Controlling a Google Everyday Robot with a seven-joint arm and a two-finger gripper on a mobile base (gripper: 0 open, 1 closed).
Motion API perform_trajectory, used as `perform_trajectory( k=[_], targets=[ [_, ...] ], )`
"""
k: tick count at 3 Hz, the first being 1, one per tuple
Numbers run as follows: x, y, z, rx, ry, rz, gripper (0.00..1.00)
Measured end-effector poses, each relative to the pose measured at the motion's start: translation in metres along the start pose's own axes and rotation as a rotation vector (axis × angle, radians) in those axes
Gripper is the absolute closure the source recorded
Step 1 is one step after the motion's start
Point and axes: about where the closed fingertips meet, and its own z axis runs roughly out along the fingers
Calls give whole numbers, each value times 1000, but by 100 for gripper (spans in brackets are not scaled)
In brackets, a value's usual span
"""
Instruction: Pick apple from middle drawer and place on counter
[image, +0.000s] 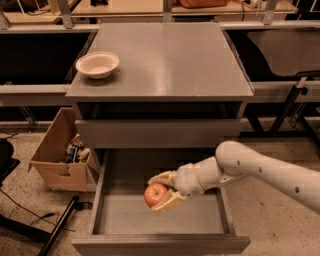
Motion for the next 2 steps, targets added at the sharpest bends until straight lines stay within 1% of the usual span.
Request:
perform_trajectory(
  k=[1, 2],
  targets=[
    [-68, -8, -85, 33, 5, 41, 100],
    [-164, -46, -176, 114, -3, 86, 100]
  ],
)
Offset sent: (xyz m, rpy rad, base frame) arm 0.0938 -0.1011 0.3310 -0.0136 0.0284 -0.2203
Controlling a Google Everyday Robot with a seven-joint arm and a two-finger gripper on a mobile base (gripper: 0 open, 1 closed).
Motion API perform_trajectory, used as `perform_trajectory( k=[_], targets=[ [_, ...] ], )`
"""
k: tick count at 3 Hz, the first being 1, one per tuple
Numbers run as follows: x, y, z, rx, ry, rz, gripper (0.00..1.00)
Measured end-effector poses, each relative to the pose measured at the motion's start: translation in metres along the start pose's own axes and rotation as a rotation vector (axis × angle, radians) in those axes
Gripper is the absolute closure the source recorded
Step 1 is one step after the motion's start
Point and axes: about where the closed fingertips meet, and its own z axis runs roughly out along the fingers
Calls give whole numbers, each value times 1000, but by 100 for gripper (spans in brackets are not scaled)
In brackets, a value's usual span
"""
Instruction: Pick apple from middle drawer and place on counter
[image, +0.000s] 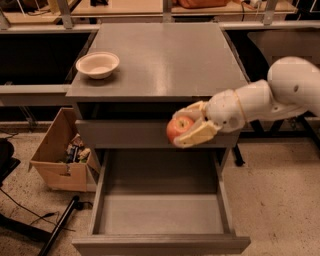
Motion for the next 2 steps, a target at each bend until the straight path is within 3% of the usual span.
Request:
perform_trajectory(
  k=[1, 2],
  targets=[
    [-61, -28, -48, 83, -38, 5, 100],
    [-98, -78, -68, 177, -78, 35, 100]
  ],
)
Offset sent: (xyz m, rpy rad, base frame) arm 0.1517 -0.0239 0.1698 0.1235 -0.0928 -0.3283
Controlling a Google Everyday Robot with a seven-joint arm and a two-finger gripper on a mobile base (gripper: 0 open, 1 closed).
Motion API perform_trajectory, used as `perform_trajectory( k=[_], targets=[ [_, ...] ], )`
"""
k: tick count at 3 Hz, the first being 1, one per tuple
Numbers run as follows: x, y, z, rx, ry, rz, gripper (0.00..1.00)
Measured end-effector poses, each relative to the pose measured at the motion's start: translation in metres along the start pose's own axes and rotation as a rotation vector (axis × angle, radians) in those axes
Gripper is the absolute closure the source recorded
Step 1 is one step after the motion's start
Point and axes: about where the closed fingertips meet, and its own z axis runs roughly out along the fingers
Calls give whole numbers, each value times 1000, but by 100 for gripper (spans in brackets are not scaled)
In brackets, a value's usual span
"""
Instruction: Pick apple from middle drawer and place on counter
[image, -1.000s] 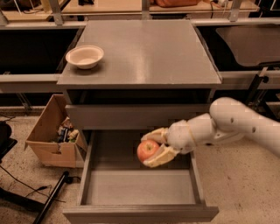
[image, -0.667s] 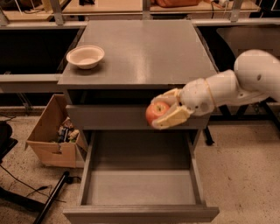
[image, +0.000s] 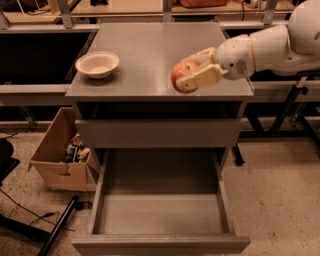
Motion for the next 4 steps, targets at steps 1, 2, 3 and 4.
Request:
perform_trajectory(
  k=[1, 2, 3, 4],
  targets=[
    [-11, -51, 1, 118, -32, 67, 100],
    [-15, -62, 1, 153, -44, 81, 100],
    [-16, -66, 3, 159, -46, 88, 100],
    [-21, -82, 12, 193, -53, 121, 100]
  ],
)
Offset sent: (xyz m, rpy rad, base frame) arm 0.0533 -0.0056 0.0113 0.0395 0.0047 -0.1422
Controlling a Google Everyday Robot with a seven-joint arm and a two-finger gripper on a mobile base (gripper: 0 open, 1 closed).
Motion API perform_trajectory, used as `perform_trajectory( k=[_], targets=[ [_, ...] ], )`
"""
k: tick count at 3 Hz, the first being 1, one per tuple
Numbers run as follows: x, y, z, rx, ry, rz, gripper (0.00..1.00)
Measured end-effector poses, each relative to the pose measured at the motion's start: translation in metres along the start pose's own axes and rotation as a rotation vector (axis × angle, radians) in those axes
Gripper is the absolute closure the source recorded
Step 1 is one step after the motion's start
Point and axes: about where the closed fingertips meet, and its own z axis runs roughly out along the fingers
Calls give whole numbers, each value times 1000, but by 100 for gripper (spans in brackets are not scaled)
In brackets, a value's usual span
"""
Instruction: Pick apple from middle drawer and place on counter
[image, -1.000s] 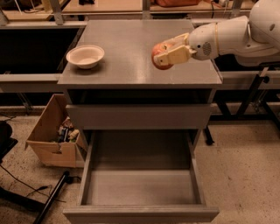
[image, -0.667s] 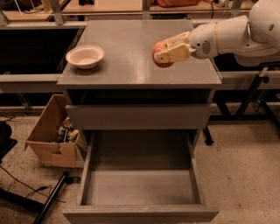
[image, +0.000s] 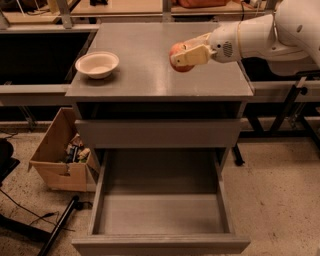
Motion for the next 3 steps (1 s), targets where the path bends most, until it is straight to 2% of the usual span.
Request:
perform_trajectory(
  k=[1, 2, 3],
  targets=[
    [-17, -25, 16, 49, -45, 64, 100],
    [-11, -50, 47, 85, -57, 148, 100],
    [5, -67, 68, 127, -40, 191, 100]
  ],
)
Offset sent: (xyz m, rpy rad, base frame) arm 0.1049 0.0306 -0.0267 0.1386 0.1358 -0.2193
